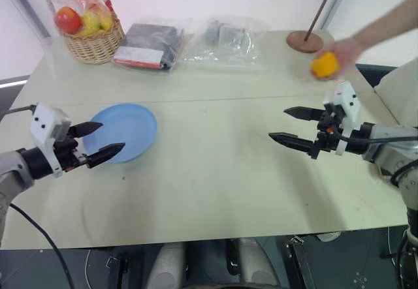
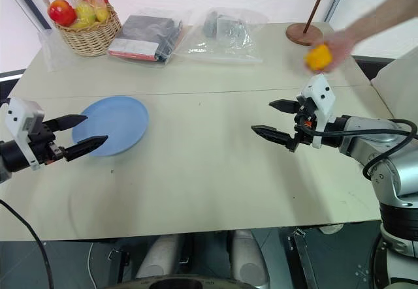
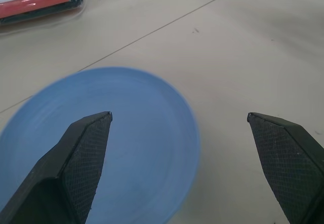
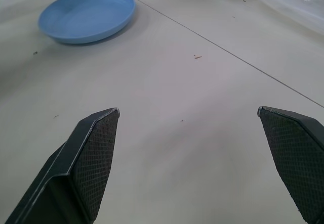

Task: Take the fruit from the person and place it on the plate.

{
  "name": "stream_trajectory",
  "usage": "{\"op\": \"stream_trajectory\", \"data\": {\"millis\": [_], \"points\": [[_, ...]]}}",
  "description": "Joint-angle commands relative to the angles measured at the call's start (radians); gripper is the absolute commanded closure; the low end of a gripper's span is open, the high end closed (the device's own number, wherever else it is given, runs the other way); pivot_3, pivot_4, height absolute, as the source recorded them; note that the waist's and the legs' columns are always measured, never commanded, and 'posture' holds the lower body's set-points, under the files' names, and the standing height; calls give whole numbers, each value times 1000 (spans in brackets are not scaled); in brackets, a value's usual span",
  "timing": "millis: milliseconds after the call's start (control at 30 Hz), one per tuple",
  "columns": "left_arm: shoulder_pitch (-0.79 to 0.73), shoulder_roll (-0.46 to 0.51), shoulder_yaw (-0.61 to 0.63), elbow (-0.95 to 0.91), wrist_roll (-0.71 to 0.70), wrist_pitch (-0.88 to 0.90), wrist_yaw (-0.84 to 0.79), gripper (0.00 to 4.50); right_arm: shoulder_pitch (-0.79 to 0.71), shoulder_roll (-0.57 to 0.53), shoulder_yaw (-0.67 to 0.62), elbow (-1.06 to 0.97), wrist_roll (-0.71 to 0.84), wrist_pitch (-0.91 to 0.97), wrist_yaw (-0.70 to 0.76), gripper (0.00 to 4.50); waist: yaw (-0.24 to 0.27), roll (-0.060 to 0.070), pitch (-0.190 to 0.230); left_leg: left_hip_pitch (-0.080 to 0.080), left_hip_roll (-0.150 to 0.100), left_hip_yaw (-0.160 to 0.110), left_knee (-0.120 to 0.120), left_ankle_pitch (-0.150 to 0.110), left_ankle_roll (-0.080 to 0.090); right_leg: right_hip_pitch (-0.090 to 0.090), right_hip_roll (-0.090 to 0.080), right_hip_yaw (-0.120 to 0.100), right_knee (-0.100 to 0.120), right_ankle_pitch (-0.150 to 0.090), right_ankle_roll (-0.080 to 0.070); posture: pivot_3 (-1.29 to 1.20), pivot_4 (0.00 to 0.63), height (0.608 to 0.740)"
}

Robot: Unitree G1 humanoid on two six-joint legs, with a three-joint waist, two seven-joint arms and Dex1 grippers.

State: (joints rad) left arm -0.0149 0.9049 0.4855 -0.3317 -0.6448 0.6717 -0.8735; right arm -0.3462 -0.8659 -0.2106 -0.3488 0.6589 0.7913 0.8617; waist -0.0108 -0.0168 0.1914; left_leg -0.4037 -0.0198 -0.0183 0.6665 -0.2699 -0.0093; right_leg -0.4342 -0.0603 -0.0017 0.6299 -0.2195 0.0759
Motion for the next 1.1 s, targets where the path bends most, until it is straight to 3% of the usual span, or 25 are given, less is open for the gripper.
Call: {"op": "stream_trajectory", "data": {"millis": [33,433,700,1100], "points": [[-23,5,1,-12,-5,-10,4,0,-8,-3,-23,-14,4,-20,-3,26,0,0,0,0,0,0,0,0,0,0,0,0,0,0,0,0,150,740],[-42,-47,-16,-51,-3,-22,66,0,-55,46,-2,-19,5,-20,-52,26,-1,0,0,0,0,0,0,0,0,0,0,0,0,0,0,0,150,740],[-42,-50,-24,-53,-6,-21,73,0,-239,236,11,-65,91,112,-287,26,-2,0,0,1,0,0,0,0,0,0,0,0,1,0,0,0,150,740],[-61,-55,-42,-55,-4,-26,80,0,-333,357,-10,-71,200,233,-469,26,-2,0,0,0,0,0,0,0,0,0,-1,0,1,0,0,0,150,740]]}}
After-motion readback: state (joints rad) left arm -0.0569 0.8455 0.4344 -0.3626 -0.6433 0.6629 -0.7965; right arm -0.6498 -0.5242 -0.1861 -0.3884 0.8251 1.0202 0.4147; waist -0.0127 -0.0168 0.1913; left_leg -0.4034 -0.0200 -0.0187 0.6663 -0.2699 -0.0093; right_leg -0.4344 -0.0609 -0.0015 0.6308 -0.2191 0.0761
